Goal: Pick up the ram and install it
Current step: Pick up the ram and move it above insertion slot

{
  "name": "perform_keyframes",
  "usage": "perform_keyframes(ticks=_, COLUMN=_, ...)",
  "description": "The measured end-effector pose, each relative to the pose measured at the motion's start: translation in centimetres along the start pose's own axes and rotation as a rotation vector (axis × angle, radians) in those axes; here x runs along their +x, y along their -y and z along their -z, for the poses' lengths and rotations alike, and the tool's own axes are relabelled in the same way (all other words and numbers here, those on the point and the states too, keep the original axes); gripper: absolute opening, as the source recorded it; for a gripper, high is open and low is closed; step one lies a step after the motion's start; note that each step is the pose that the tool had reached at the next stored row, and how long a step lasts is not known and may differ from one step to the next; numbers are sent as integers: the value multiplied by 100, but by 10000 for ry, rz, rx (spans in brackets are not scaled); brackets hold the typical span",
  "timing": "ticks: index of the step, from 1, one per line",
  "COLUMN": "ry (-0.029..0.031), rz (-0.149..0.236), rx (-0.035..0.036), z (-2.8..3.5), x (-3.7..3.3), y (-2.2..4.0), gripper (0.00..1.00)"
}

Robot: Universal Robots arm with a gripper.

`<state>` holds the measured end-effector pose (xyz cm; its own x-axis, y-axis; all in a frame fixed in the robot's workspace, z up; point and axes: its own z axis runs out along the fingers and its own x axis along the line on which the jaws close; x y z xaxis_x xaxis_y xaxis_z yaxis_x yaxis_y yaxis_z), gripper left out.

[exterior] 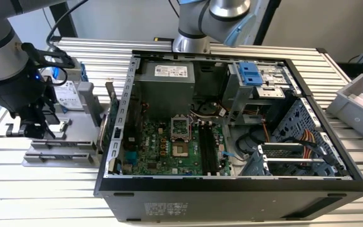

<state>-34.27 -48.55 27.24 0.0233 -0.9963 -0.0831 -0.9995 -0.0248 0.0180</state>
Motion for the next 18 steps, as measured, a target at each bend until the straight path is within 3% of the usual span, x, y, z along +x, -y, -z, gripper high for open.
perform_keyframes(ticks=6, ry=1, rz=-5, rx=-57, z=-51, x=50, y=0, gripper=100)
perform_keyframes(ticks=18, ry=-2, rz=164, rx=-74, z=-165, x=99, y=1, gripper=100)
